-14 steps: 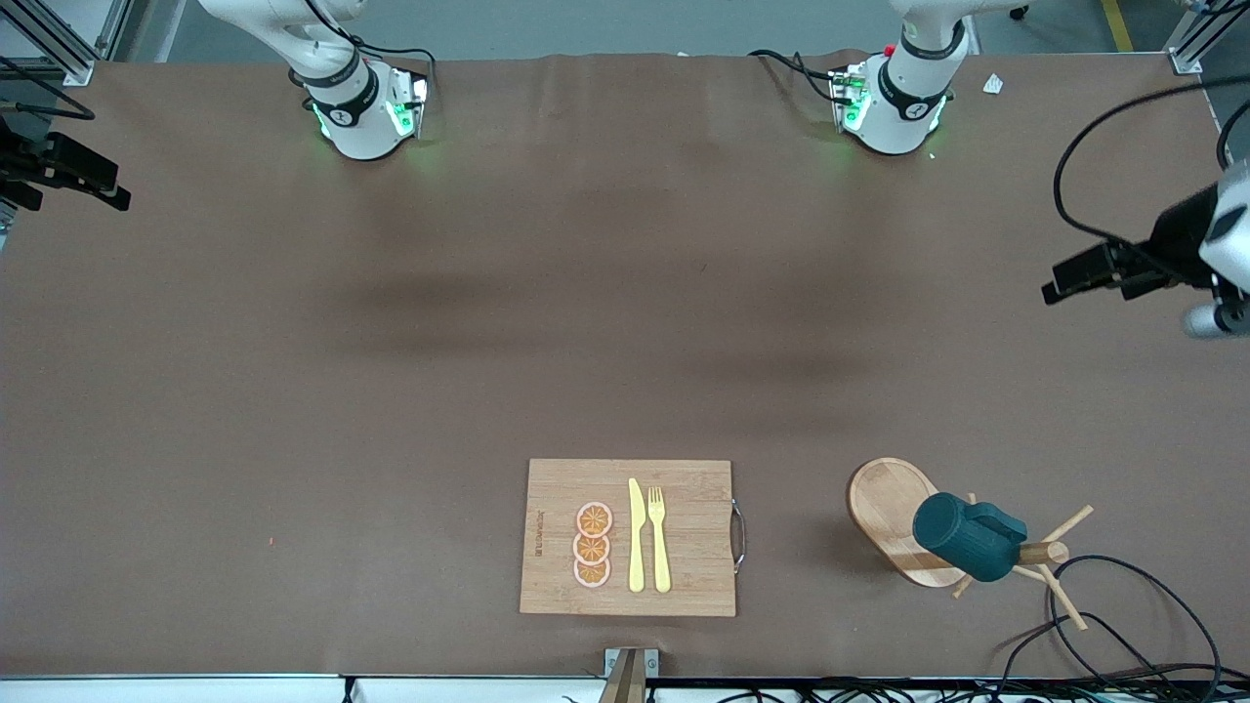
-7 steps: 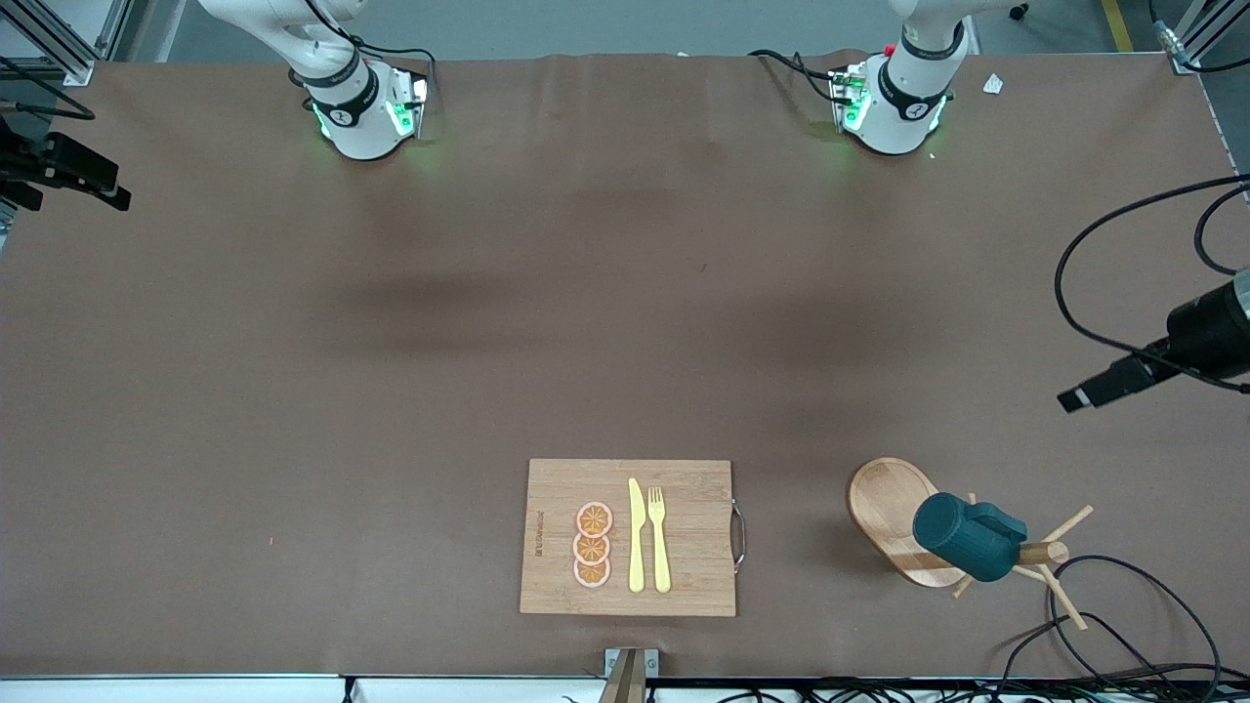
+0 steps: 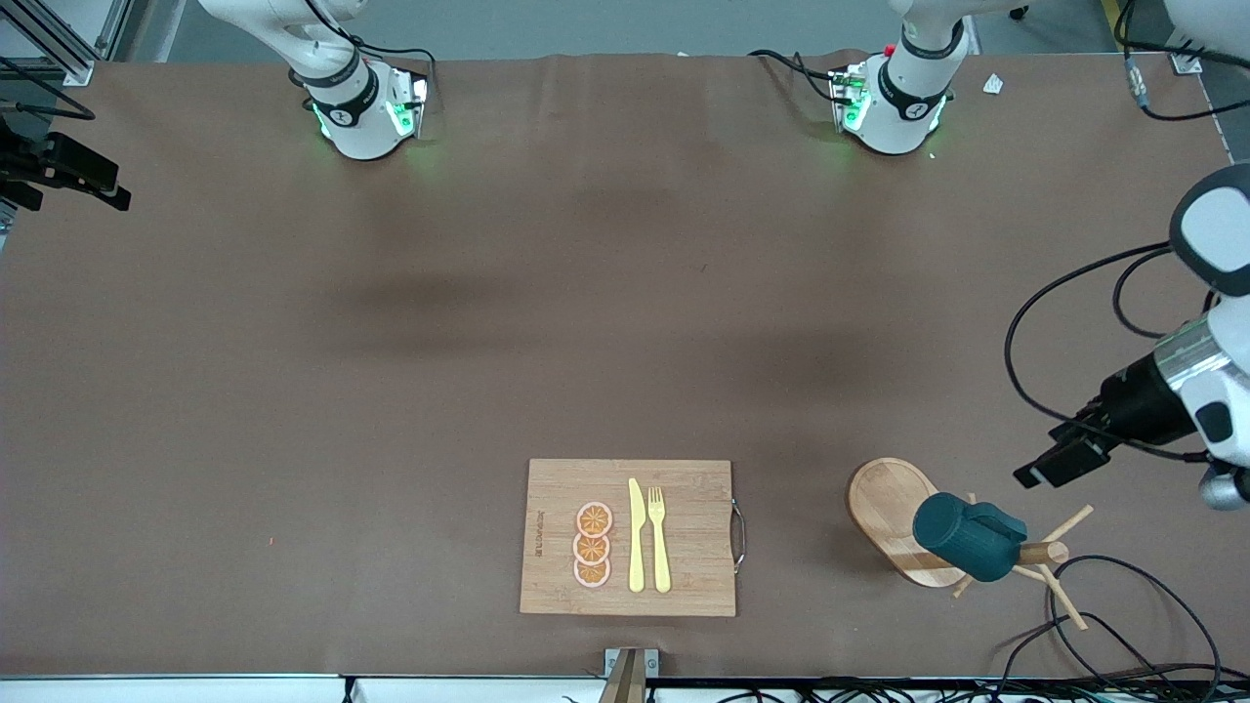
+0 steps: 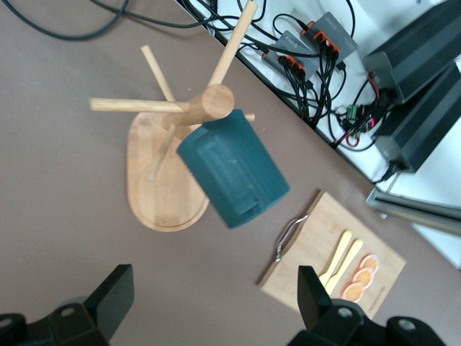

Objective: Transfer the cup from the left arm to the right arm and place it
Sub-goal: 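Reach the left gripper toward the teal mug on the wooden stand, then close the left gripper on the teal mug body and lift it off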

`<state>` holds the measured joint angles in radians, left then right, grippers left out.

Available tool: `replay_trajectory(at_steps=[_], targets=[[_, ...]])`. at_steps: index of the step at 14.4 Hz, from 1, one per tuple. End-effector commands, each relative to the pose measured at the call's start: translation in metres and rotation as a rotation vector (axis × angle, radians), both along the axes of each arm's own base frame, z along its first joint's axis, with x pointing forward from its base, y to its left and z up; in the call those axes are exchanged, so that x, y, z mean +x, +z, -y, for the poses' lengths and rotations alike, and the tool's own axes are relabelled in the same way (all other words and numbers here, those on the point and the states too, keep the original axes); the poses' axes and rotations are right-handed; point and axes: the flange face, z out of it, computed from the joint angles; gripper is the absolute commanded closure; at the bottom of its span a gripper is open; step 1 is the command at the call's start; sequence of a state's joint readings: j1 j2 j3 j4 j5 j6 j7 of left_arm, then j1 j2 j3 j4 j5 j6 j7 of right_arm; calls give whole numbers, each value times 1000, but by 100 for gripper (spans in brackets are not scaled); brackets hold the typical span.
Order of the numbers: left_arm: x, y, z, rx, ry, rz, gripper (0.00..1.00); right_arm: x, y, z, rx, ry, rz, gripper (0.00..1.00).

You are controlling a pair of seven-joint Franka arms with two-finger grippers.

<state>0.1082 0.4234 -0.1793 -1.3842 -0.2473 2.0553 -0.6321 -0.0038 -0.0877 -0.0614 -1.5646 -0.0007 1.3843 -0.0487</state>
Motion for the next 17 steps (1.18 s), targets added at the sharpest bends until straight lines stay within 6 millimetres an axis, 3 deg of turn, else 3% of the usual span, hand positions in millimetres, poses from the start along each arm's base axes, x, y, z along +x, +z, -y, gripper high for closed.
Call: replay_trajectory(at_steps=[1, 5, 9, 10, 14, 17], targets=[[29, -18, -5, -77, 119, -10, 0, -7, 3, -2, 16, 6, 9, 0], [51, -49, -13, -132, 304, 22, 0, -7, 3, -1, 16, 4, 9, 0], [54, -66, -15, -159, 373, -5, 0, -7, 3, -1, 16, 4, 9, 0], [55, -78, -16, -169, 381, -25, 0, -7, 3, -1, 16, 4, 9, 0], [56, -91, -12, -174, 379, -45, 0, -7, 3, -1, 16, 3, 9, 0], [56, -106, 7, -170, 348, -64, 0, -7, 3, -1, 16, 3, 9, 0]])
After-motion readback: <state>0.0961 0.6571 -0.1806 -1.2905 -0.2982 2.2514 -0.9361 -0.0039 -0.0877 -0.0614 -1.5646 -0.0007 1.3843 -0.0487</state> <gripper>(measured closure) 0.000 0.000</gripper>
